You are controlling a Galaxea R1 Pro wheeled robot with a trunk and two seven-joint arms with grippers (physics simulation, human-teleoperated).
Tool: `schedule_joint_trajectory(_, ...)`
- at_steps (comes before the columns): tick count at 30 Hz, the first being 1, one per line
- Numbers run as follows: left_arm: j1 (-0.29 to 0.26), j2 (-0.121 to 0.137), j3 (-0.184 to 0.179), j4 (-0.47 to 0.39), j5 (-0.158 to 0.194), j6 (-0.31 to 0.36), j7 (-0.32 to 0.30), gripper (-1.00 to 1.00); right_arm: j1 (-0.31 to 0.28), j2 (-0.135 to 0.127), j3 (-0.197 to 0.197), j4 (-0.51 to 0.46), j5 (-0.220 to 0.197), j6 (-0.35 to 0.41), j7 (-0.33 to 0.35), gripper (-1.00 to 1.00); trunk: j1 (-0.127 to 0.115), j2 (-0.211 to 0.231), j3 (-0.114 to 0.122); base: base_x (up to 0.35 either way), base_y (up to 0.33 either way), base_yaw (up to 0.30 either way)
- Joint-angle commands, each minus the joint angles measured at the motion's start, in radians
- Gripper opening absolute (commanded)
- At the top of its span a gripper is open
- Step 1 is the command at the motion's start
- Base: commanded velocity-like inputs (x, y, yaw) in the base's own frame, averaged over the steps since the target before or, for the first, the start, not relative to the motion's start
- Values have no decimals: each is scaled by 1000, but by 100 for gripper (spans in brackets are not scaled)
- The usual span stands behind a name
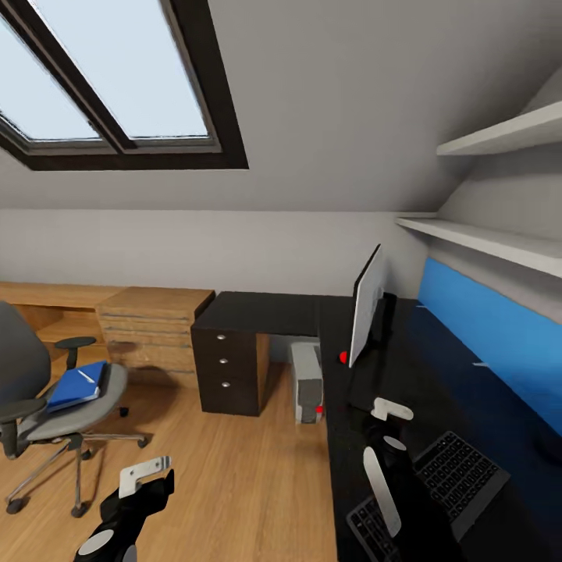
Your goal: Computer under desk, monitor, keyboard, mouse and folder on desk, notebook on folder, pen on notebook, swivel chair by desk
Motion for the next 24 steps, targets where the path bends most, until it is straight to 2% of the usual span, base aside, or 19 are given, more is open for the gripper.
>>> schedule_joint_trajectory(1, 0, -1, 1, -2, 5, 5, 4, 100, -1, 0, 0, -1, -9, 3, -5, 100, 0, -1, -1, 30, -294, -263)
schedule_joint_trajectory(9, 0, -1, 1, 0, 5, 5, 4, 100, -1, 0, 0, -1, -9, 2, -5, 100, 0, -1, -1, 125, -260, -164)
schedule_joint_trajectory(20, 0, -1, 1, 1, 4, 5, 4, 100, -1, 0, 0, -2, -5, -2, -6, 100, 0, -1, -1, 204, -239, -14)
schedule_joint_trajectory(24, 0, -1, 1, 1, 4, 5, 4, 100, -1, -3, -2, -1, -3, -4, -6, 100, 0, -1, -1, 76, -86, -12)
